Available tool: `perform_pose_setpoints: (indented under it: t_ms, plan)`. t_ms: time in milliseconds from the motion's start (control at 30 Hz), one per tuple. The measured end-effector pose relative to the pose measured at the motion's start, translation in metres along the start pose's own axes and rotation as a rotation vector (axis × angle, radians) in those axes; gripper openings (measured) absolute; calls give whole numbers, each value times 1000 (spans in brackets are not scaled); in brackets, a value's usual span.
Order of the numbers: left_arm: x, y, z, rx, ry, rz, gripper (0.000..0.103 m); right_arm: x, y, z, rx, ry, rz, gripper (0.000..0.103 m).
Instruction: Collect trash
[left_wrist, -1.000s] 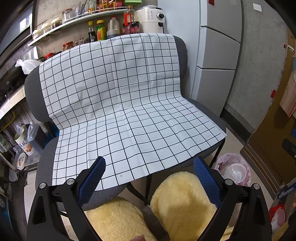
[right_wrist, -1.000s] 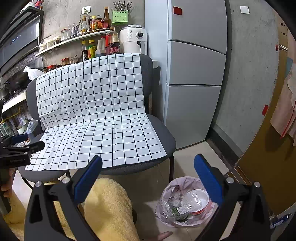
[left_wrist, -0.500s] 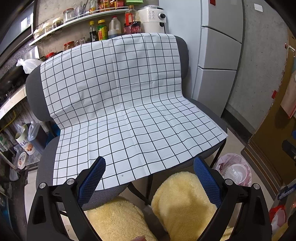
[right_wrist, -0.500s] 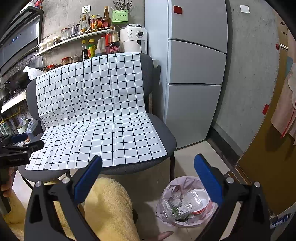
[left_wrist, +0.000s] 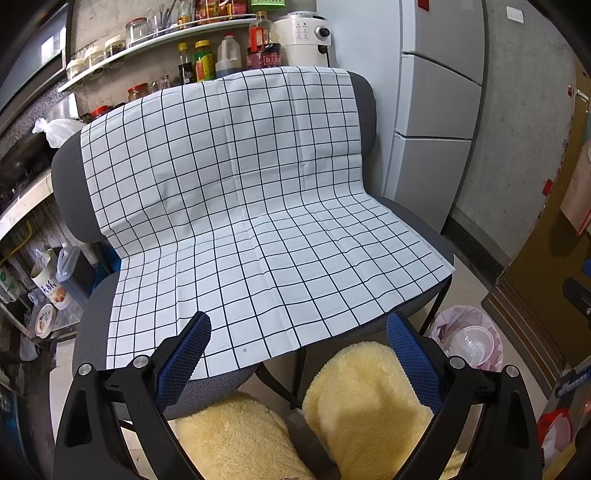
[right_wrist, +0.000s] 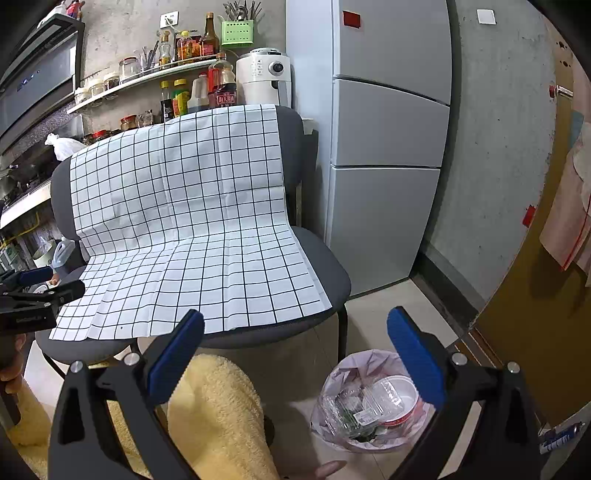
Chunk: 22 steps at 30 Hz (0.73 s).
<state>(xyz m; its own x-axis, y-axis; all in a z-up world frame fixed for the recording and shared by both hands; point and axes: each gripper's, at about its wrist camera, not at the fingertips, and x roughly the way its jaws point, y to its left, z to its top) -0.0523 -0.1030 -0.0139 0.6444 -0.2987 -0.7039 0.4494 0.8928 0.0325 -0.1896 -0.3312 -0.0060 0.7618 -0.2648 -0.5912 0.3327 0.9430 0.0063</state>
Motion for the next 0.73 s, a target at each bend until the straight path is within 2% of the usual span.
perform_pose_setpoints:
  t_ms: [500,733]
  plan:
    - [0,-4,-3,2,-21,7,95,6,-3,-1,8,13,3,97]
    - [30,16,-4,-65,50,29,95,46,8,3,8,66,66,97]
